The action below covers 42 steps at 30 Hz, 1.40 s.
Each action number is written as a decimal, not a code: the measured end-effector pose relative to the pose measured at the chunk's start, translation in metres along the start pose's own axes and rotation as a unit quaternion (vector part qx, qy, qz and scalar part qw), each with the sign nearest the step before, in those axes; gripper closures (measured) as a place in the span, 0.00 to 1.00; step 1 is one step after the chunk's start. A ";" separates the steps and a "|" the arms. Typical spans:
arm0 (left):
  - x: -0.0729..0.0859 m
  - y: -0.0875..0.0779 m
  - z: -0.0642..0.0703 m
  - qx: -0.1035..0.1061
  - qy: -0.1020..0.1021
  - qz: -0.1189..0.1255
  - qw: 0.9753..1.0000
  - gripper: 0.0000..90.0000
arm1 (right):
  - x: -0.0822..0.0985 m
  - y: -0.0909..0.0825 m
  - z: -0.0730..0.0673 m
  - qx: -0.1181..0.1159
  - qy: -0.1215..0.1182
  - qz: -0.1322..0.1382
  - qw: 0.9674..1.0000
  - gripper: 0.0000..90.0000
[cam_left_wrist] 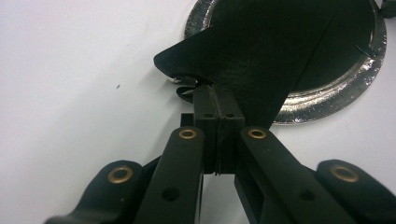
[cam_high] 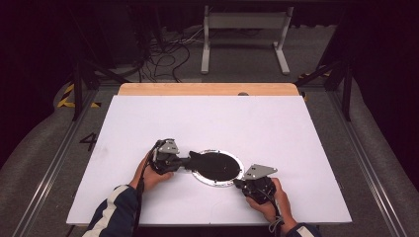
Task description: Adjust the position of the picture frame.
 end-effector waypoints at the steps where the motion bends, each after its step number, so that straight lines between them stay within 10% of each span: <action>1: 0.000 0.000 0.001 0.002 -0.002 0.000 1.000 1.00 | 0.000 0.000 -0.001 0.001 0.000 -0.001 1.000 1.00; 29: 0.009 -0.010 0.046 0.038 0.008 -0.016 0.999 1.00 | 0.002 0.001 0.025 0.080 0.014 0.011 0.997 1.00; 36: 0.008 -0.008 0.056 0.041 0.016 -0.023 0.999 0.99 | 0.003 0.000 0.025 0.078 0.017 0.012 0.997 1.00; 42: 0.007 -0.007 0.061 0.050 0.018 -0.025 0.998 1.00 | 0.004 -0.002 0.020 0.034 0.011 0.013 0.999 1.00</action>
Point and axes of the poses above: each handheld gripper's, and its own axes: y roughly forward along the jaws, x roughly out of its underside, z roughly to its right, the point moved 1 cm from there along y, roughly forward along the jaws, and after that the axes turned 15 degrees about z, right-handed, at the moved point
